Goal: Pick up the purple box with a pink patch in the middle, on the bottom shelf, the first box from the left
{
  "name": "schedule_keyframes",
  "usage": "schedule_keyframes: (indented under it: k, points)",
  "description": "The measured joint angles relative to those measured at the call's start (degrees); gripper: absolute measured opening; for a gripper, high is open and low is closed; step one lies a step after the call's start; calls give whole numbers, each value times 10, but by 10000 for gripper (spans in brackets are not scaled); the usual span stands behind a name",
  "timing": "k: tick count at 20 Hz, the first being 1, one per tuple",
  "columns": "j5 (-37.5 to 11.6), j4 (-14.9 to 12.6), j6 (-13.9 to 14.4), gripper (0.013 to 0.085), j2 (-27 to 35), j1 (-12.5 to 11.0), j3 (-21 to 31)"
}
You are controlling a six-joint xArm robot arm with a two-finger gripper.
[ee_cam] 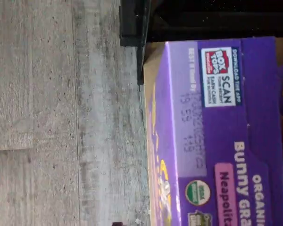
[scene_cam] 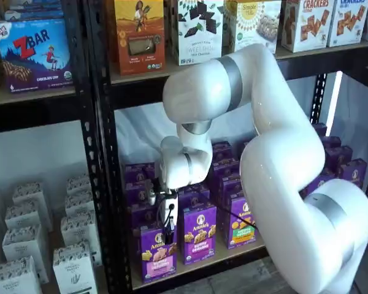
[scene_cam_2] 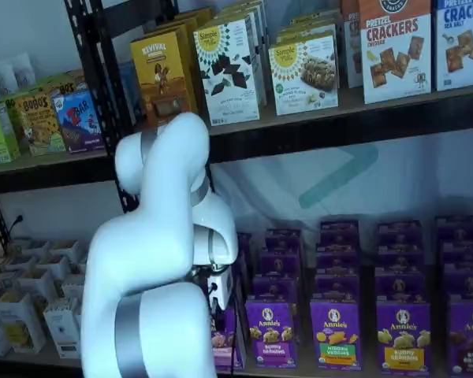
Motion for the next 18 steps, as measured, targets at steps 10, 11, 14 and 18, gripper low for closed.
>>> schedule_keyframes:
  k: [10,11,14,18]
  points:
    - [-4,-6,2,850,-10,-4,12]
    - [-5,-7,3,850,-10,-4,13]
    - [-6,-7,3,850,-8,-3,11]
    - [-5,-6,5,850,-1,-1,2]
